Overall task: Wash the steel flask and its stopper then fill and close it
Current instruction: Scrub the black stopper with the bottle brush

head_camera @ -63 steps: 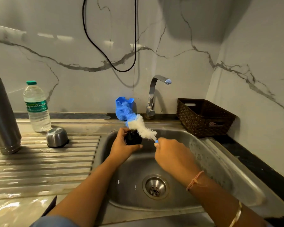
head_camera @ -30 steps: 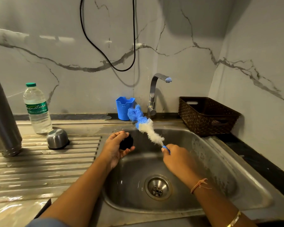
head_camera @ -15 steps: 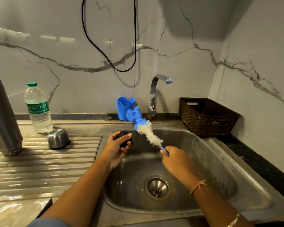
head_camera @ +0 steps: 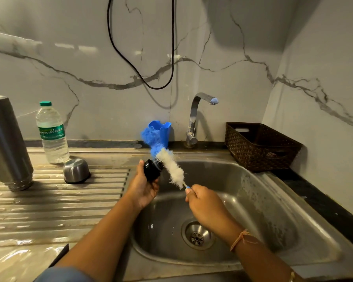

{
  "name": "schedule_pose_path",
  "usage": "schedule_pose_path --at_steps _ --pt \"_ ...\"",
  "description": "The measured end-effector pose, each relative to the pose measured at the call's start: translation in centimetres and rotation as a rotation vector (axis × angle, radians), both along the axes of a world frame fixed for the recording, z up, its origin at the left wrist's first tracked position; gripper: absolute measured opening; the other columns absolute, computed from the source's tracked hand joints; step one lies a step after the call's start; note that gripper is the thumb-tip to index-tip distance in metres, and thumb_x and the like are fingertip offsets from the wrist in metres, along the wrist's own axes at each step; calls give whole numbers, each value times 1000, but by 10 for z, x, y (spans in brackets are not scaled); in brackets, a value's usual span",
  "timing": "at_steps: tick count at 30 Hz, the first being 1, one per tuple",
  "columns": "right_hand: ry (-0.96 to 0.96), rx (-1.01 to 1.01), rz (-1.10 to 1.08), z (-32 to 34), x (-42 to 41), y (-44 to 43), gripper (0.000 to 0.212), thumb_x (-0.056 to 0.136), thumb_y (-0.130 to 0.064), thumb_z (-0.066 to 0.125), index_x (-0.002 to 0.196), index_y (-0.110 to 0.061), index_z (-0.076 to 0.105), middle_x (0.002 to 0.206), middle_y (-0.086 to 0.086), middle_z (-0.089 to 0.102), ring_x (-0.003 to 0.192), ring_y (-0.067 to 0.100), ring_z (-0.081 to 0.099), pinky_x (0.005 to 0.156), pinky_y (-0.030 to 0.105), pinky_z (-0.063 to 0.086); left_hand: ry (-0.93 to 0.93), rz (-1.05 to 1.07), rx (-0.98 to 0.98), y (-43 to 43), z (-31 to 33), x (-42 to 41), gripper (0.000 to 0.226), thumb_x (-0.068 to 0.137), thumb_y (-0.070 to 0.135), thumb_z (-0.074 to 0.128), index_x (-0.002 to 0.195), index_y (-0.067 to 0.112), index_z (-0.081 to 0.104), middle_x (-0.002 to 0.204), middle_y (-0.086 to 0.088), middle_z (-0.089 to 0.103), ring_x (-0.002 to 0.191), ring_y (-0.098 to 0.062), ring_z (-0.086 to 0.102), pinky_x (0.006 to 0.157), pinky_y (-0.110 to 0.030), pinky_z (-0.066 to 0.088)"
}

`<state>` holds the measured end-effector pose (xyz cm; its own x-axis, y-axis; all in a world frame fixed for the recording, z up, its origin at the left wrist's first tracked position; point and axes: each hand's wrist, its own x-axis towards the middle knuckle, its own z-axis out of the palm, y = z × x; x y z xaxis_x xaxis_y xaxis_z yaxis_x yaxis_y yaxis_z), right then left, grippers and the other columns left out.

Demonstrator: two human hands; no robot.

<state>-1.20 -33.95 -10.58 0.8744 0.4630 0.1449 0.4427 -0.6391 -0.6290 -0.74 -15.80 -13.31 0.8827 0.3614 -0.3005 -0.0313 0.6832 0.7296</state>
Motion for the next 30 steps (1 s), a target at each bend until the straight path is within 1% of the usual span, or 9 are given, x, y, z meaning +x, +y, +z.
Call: schedule_pose_path --at_steps 3,7,9,12,16,20,26,28,30 --pt "15 10 -35 2 4 -4 33 100 -30 36 88 -7 58 67 -1 48 70 20 49 59 30 33 -120 10 -121 -6 9 -2 49 94 52 41 116 10 55 90 -12 60 73 -14 56 57 -21 53" --pt "32 -43 28 0 -10 -5 29 99 -30 38 81 -14 54 73 0 51 73 19 49 62 29 33 -223 215 -356 9 7 1 51 96 46 43 130 8 49 108 -15 63 92 -21 63 68 -28 58" --pt "-17 -81 53 0 -20 1 29 99 -33 36 75 -20 44 75 1 51 75 21 49 65 30 35 -204 227 -300 9 6 0 43 97 42 42 123 9 52 103 -12 64 89 -21 64 64 -29 56" --pt "-102 -106 59 6 -24 10 32 100 -35 32 71 -22 35 79 5 52 74 23 48 66 33 36 -166 123 -122 -10 11 -3 26 99 30 41 104 10 58 86 -8 60 71 -16 59 43 -24 51" --pt "-102 -86 16 12 -16 8 38 100 -36 31 65 -22 30 75 4 50 74 23 45 64 31 33 -176 94 -139 -15 15 -3 25 100 25 42 105 8 58 99 -11 63 88 -22 62 63 -35 58" --pt "-50 -99 67 2 -19 4 34 99 -36 35 70 -19 41 73 1 49 74 22 47 65 32 36 -198 206 -194 -4 13 -5 16 97 20 47 99 10 60 97 -10 64 88 -20 63 59 -32 58" --pt "-20 5 3 8 -3 0 38 99 -35 36 87 -7 58 72 3 53 72 23 52 64 32 39 -126 102 24 -16 13 -4 26 99 21 43 117 6 54 104 -12 65 95 -22 63 75 -32 55" --pt "6 12 -17 6 1 -3 39 99 -34 36 87 -5 59 68 1 51 71 22 51 63 31 36 -97 145 41 -15 12 -2 29 99 21 44 121 5 52 110 -14 63 101 -25 62 81 -34 53" --pt "28 8 -35 2 3 -4 40 99 -33 37 88 -3 60 68 1 50 72 22 50 63 30 35 -8 202 216 -10 5 3 34 98 24 46 126 5 49 117 -16 60 108 -27 59 89 -39 52"
